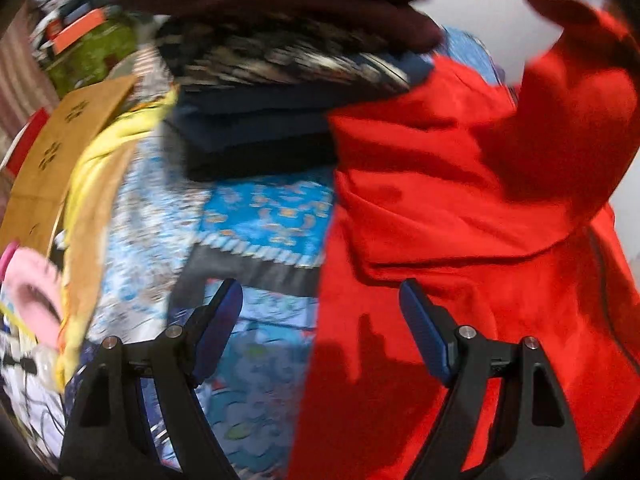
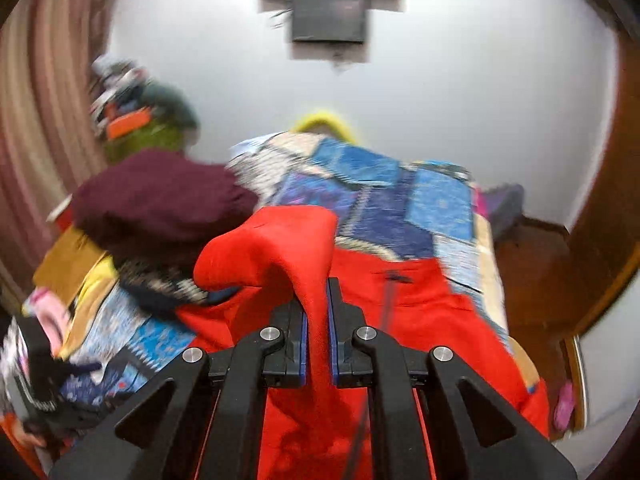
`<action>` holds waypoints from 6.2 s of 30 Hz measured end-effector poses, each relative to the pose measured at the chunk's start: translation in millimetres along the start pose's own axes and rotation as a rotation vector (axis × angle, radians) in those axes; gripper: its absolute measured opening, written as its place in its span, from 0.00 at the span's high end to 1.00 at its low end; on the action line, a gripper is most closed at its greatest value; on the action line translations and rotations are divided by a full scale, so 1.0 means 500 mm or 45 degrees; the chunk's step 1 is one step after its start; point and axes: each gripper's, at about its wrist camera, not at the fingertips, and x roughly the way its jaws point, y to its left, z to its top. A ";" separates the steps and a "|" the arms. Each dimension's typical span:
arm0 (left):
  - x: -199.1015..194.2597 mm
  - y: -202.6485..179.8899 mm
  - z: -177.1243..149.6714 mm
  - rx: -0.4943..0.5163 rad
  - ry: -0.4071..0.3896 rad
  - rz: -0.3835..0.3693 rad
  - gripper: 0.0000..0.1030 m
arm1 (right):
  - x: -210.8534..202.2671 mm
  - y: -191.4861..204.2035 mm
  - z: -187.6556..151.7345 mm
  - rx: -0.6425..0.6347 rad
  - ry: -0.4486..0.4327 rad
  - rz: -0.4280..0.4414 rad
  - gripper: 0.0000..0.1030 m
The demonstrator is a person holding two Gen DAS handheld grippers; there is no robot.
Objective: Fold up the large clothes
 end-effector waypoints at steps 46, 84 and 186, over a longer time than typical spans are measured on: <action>0.118 0.015 0.023 0.014 0.086 0.198 0.20 | -0.045 -0.377 -0.301 0.601 0.465 -0.220 0.81; 0.090 -0.374 0.129 0.309 0.047 -0.217 0.20 | -0.037 -0.588 -0.428 1.185 0.441 -0.123 0.51; -0.001 -0.329 0.095 0.284 -0.119 -0.153 0.15 | 0.039 -0.621 -0.407 1.433 0.379 -0.060 0.45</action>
